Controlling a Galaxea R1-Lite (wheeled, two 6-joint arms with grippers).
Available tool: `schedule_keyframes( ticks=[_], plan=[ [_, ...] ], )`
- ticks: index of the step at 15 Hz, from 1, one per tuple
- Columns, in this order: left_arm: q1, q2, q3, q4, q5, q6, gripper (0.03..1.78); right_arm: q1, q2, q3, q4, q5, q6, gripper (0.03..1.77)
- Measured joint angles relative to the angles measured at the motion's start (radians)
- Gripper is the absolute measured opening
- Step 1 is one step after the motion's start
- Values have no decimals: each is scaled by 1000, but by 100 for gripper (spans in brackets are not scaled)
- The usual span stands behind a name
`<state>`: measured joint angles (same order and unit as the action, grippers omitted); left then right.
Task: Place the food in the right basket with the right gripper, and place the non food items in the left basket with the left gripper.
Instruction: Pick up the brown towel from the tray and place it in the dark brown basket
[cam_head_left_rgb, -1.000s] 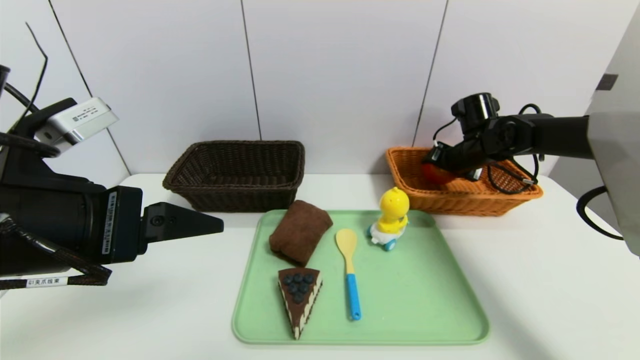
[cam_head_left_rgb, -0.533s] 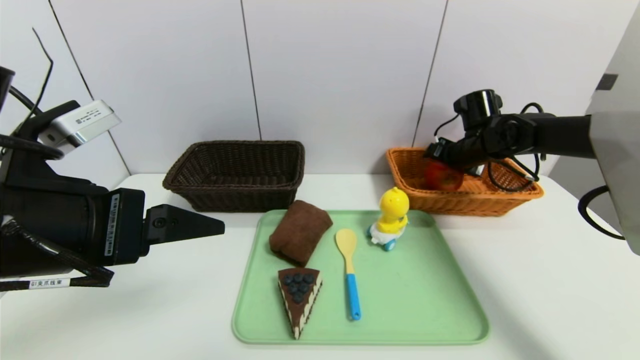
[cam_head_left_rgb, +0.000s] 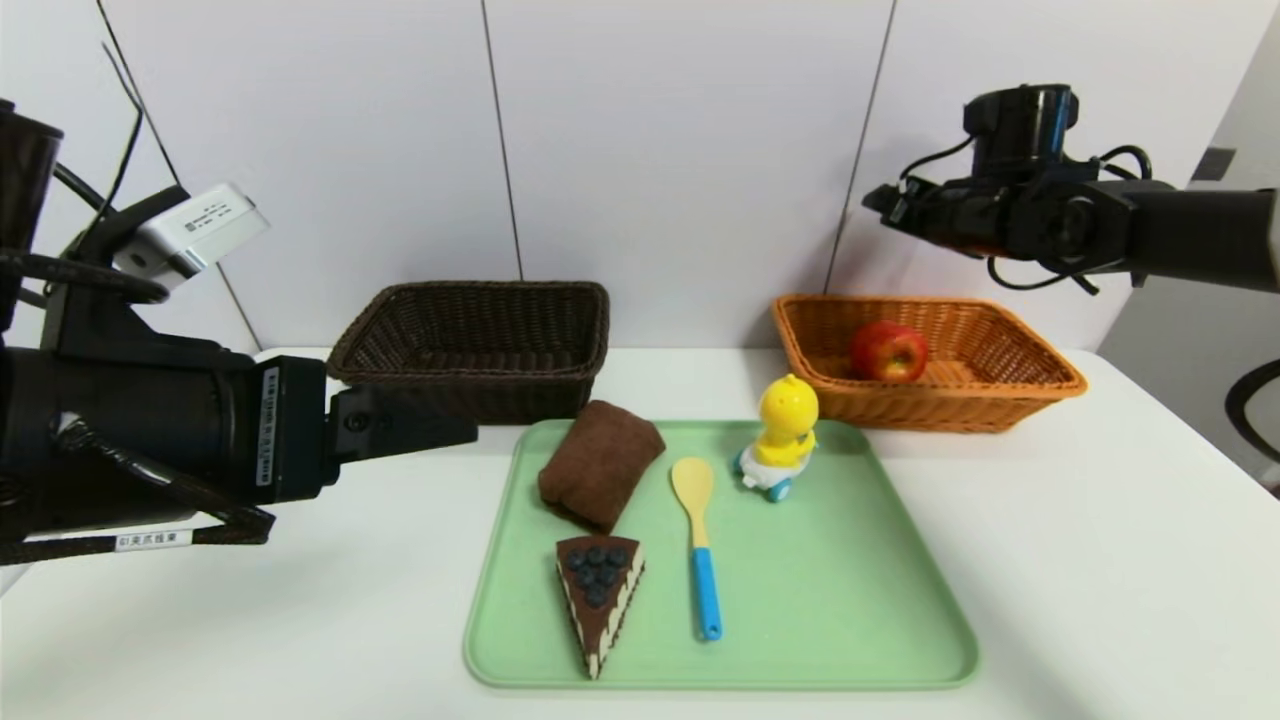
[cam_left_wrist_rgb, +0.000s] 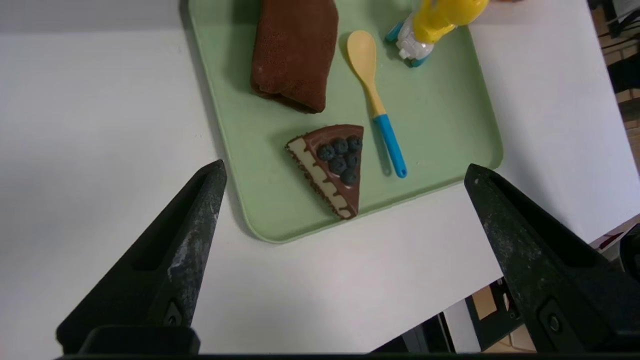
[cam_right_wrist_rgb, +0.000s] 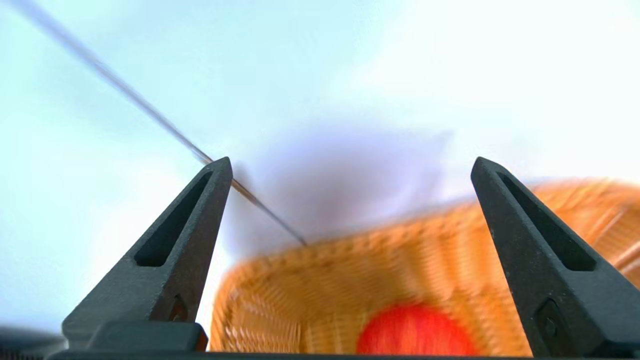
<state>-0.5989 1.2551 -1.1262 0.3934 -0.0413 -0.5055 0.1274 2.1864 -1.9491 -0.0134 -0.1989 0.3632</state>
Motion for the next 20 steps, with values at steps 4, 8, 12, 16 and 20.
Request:
schedule_keyframes(
  ticks=[4, 8, 12, 16, 20],
  plan=[
    [-28, 34, 1, -46, 37, 5, 169, 32, -106, 3, 13, -7, 4, 167],
    [-107, 124, -23, -99, 240, 99, 169, 106, -258, 14, 192, 37, 60, 169],
    [-127, 237, -129, -63, 246, 132, 169, 147, -396, 21, 619, 191, 103, 169],
    [-128, 379, -271, 92, 250, 132, 169, 176, -504, 111, 865, 201, 20, 169],
    [-128, 501, -388, 167, 253, 129, 169, 180, -585, 228, 869, 188, -39, 169]
  ],
)
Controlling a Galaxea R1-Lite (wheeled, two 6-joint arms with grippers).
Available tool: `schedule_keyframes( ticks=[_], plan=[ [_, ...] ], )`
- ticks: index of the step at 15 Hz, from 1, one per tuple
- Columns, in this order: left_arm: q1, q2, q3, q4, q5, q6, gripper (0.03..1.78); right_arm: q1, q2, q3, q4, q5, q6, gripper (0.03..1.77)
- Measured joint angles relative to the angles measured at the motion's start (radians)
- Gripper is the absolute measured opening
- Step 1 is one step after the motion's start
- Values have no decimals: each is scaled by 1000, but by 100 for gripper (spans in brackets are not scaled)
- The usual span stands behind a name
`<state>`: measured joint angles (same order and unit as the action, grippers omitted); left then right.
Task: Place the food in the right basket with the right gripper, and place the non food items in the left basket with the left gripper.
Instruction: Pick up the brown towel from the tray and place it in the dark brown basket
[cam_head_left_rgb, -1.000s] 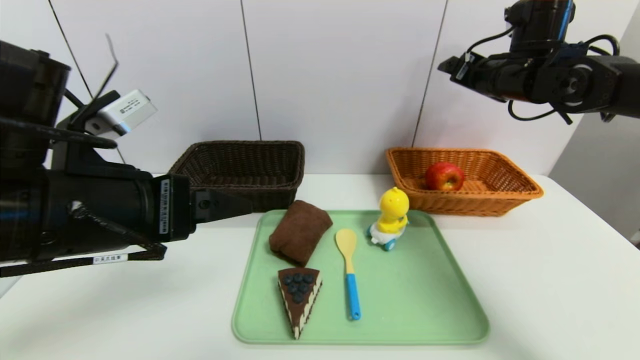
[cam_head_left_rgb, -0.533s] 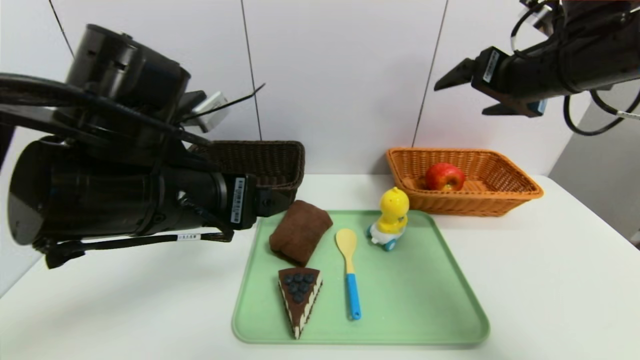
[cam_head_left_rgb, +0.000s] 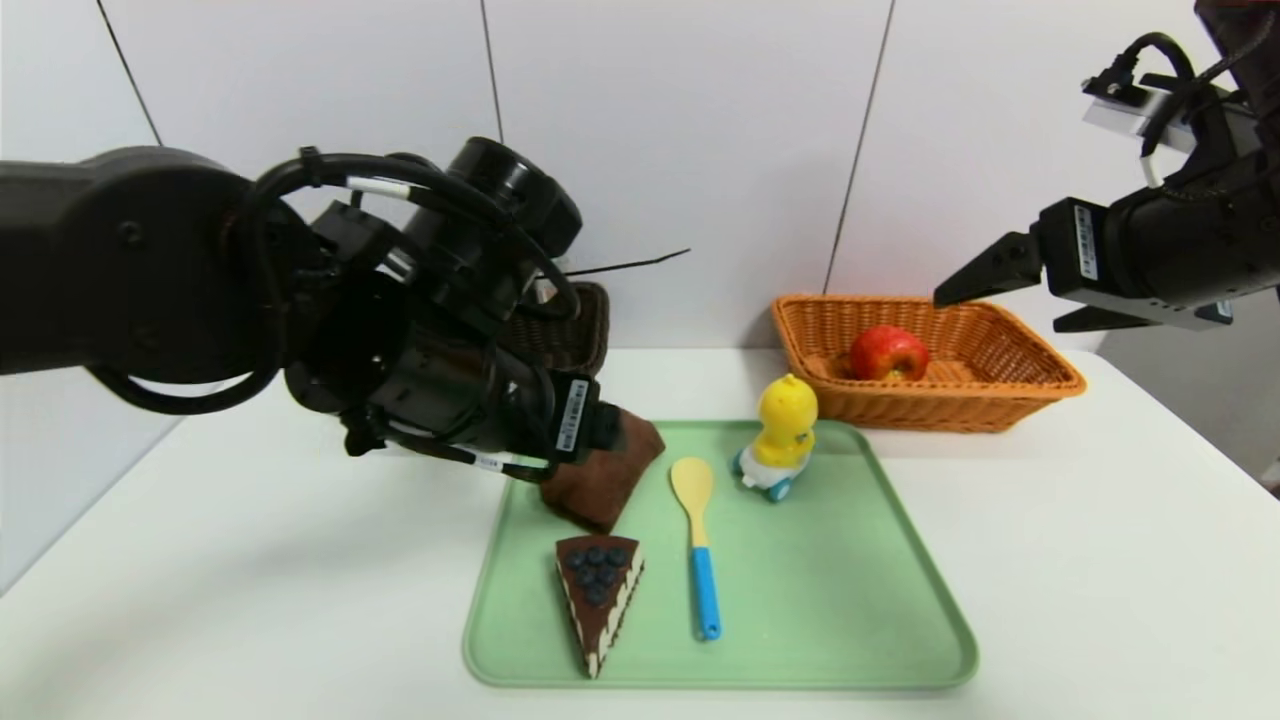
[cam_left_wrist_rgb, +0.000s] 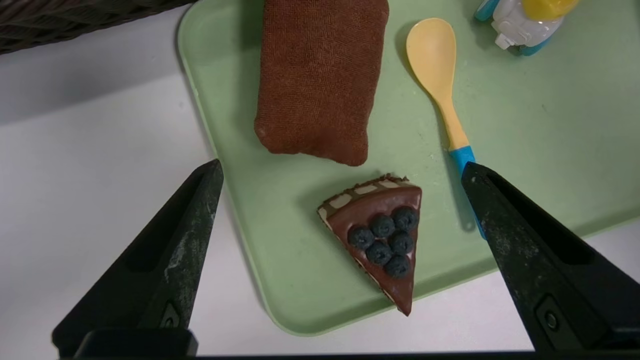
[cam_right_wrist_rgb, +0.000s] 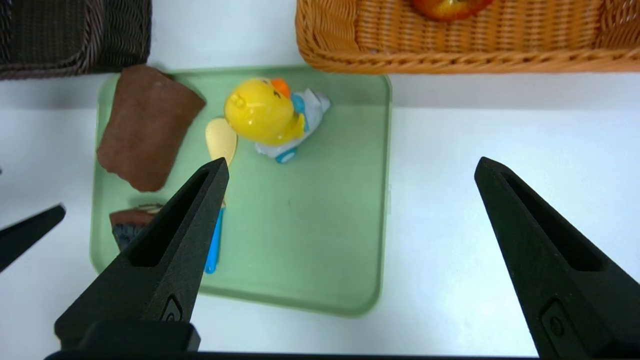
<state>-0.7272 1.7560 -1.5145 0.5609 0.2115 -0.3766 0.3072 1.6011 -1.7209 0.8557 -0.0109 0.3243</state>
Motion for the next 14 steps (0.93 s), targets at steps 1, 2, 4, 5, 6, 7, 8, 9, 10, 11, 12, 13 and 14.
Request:
schedule_keyframes(
  ticks=[1, 2, 4, 5, 6, 7, 8, 9, 10, 11, 12, 13, 14],
  plan=[
    [1, 29, -37, 30, 2, -4, 169, -1, -14, 22, 0, -1, 0, 169],
    [0, 55, -70, 59, 4, -8, 169, -1, -26, 41, 0, -1, 0, 170],
    [1, 111, -123, 86, 10, -16, 169, -1, -46, 75, 1, -3, -1, 170],
    [1, 133, -137, 89, 12, -13, 169, -1, -54, 93, 2, -9, -4, 170],
    [2, 156, -150, 88, 13, -11, 169, 0, -65, 117, 2, -22, -19, 170],
    [3, 179, -162, 88, 14, -10, 169, 1, -77, 155, 4, -43, -42, 170],
    [7, 204, -177, 88, 14, -8, 169, 1, -88, 199, 4, -65, -64, 170],
    [12, 226, -189, 87, 14, -3, 169, 1, -99, 247, 3, -84, -78, 170],
    [20, 246, -199, 87, 14, 5, 169, 1, -109, 284, 2, -91, -90, 170],
    [29, 266, -204, 86, 14, 18, 169, 0, -116, 307, 0, -93, -95, 170],
    [37, 284, -207, 84, 15, 27, 169, -1, -122, 320, -1, -94, -97, 170],
    [45, 301, -212, 81, 15, 34, 169, -2, -124, 325, -1, -94, -98, 170],
    [53, 318, -220, 77, 16, 37, 169, -3, -126, 328, -2, -95, -98, 170]
  ],
)
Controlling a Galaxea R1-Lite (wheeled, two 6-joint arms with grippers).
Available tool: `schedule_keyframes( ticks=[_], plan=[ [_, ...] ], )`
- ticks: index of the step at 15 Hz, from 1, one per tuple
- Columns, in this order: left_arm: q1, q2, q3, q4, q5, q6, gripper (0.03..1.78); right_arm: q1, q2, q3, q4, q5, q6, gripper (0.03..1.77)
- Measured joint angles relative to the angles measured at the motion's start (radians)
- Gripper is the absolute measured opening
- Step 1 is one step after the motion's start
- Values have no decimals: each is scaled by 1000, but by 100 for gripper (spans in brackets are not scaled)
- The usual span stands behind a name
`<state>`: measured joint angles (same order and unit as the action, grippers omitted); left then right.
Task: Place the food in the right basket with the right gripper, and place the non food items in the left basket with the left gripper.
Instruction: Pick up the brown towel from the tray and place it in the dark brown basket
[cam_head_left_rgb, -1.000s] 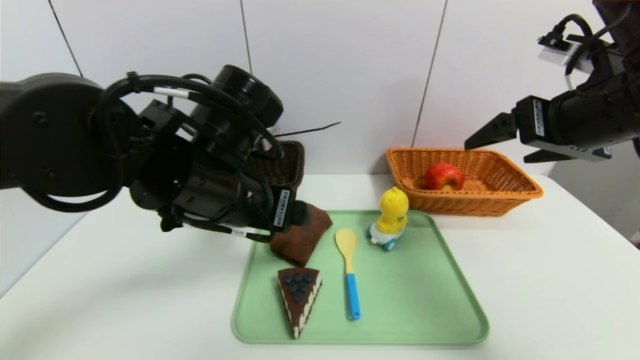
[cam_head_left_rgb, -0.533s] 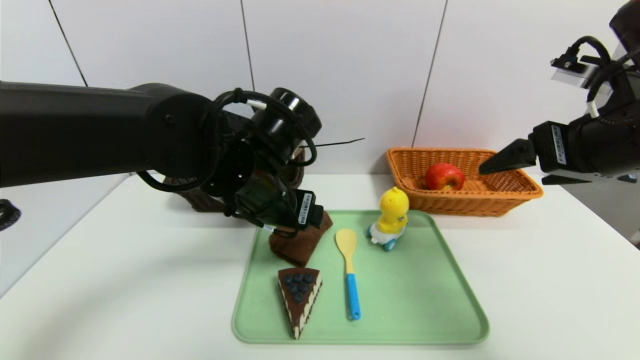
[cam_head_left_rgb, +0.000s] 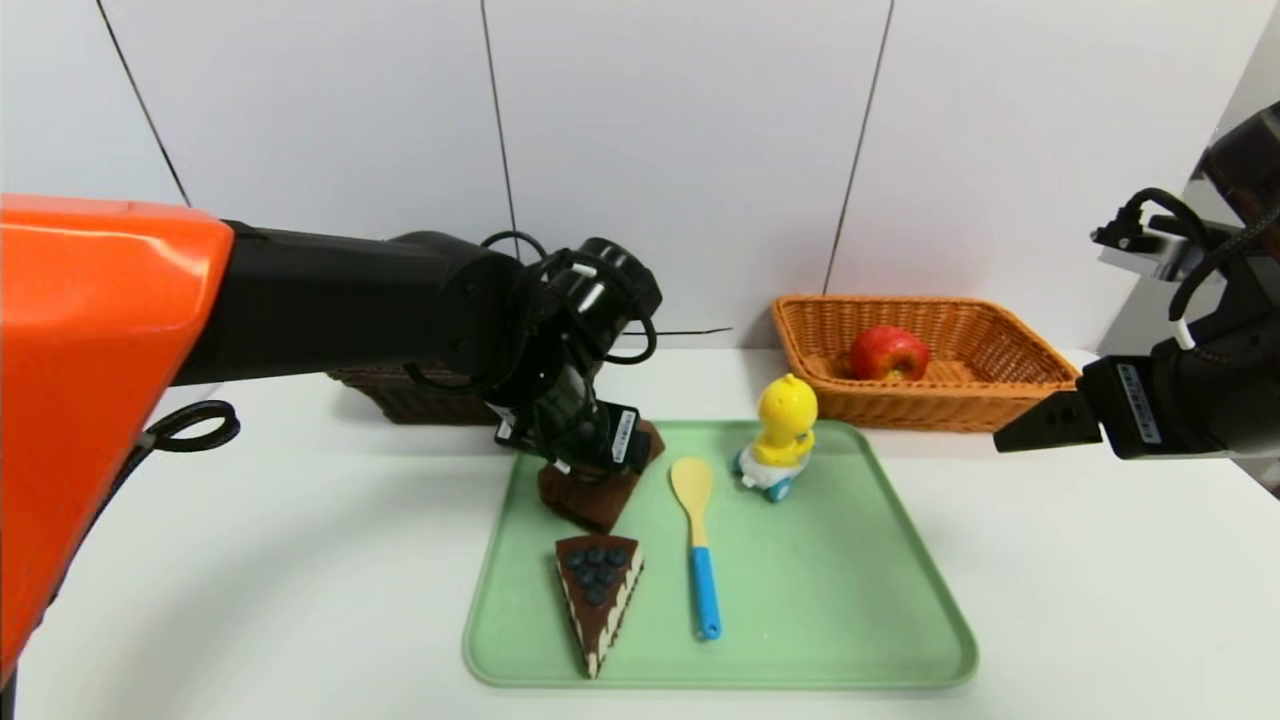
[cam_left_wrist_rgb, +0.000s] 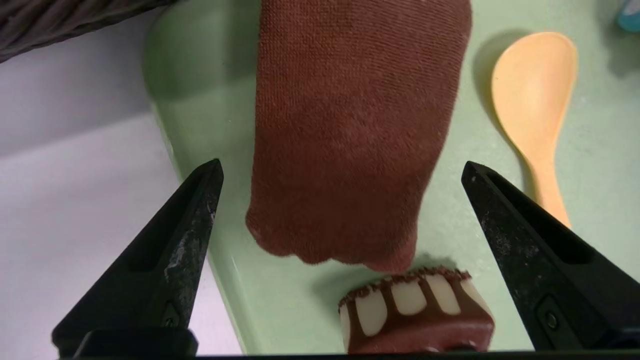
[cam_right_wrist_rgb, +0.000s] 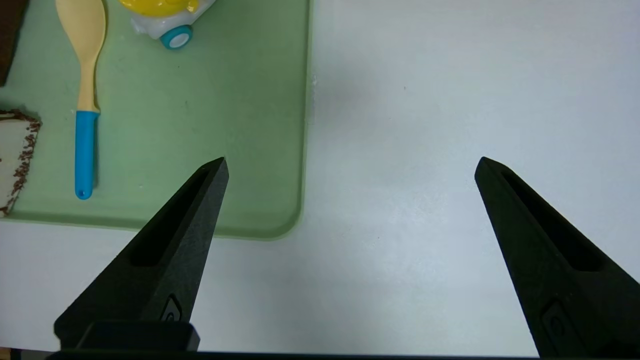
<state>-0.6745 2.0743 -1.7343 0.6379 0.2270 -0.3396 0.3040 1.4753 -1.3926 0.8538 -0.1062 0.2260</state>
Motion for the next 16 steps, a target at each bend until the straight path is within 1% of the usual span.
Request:
schedule_keyframes(
  ticks=[5, 8, 16],
  plan=[
    [9, 69, -61, 0, -10, -5, 169, -8, 1, 4, -1, -2, 3, 170],
    [8, 100, -101, 1, -34, -4, 169, -11, 1, 5, -1, -4, 8, 170],
    [8, 154, -112, 7, -37, -3, 169, -19, -8, 2, -1, -4, 2, 170]
  ],
)
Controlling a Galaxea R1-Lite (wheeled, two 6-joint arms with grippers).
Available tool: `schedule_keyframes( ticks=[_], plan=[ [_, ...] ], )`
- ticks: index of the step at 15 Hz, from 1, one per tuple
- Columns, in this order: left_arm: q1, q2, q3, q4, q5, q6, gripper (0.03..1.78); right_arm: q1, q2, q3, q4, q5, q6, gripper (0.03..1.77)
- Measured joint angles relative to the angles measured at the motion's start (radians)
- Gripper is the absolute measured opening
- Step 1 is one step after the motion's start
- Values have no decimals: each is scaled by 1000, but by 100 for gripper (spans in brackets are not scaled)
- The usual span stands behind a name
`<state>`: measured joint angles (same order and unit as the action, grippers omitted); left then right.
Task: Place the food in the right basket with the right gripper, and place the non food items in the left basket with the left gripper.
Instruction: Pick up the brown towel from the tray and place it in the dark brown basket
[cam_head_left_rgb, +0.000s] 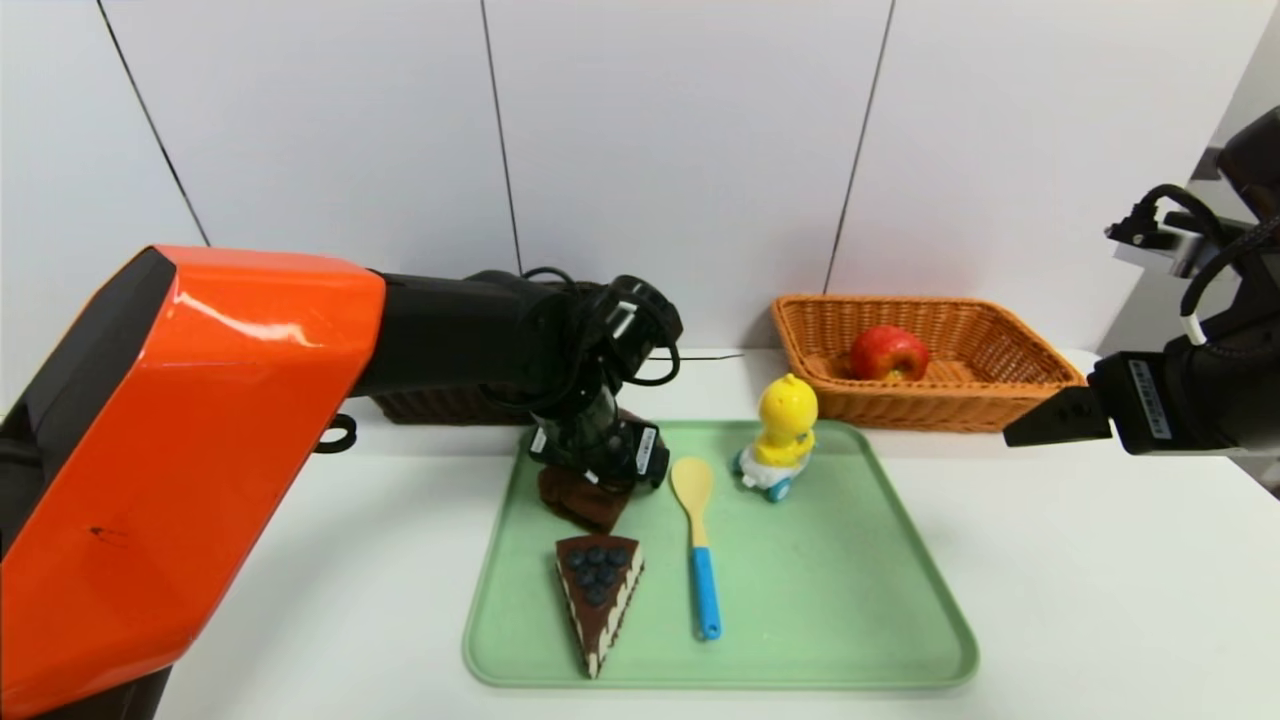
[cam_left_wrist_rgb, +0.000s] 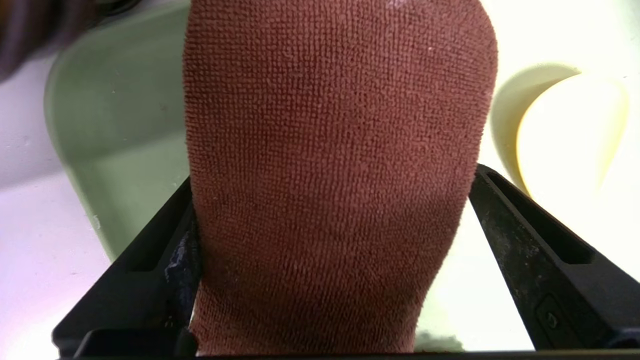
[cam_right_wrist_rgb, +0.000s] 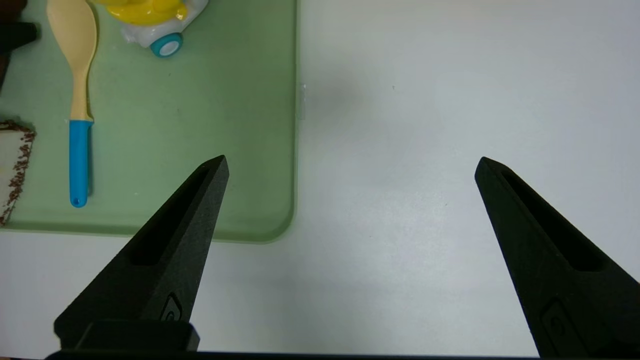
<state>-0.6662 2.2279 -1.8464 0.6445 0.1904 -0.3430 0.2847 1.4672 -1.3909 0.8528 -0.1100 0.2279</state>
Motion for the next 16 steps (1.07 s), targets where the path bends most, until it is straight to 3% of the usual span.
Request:
schedule_keyframes(
  ticks=[11, 16],
  plan=[
    [0, -4, -21, 6, -1, -3, 169, 3, -31, 3, 1, 0, 1, 171],
    [0, 1, -23, 5, -2, -6, 95, 3, -49, 10, 2, 0, 3, 171]
  ],
)
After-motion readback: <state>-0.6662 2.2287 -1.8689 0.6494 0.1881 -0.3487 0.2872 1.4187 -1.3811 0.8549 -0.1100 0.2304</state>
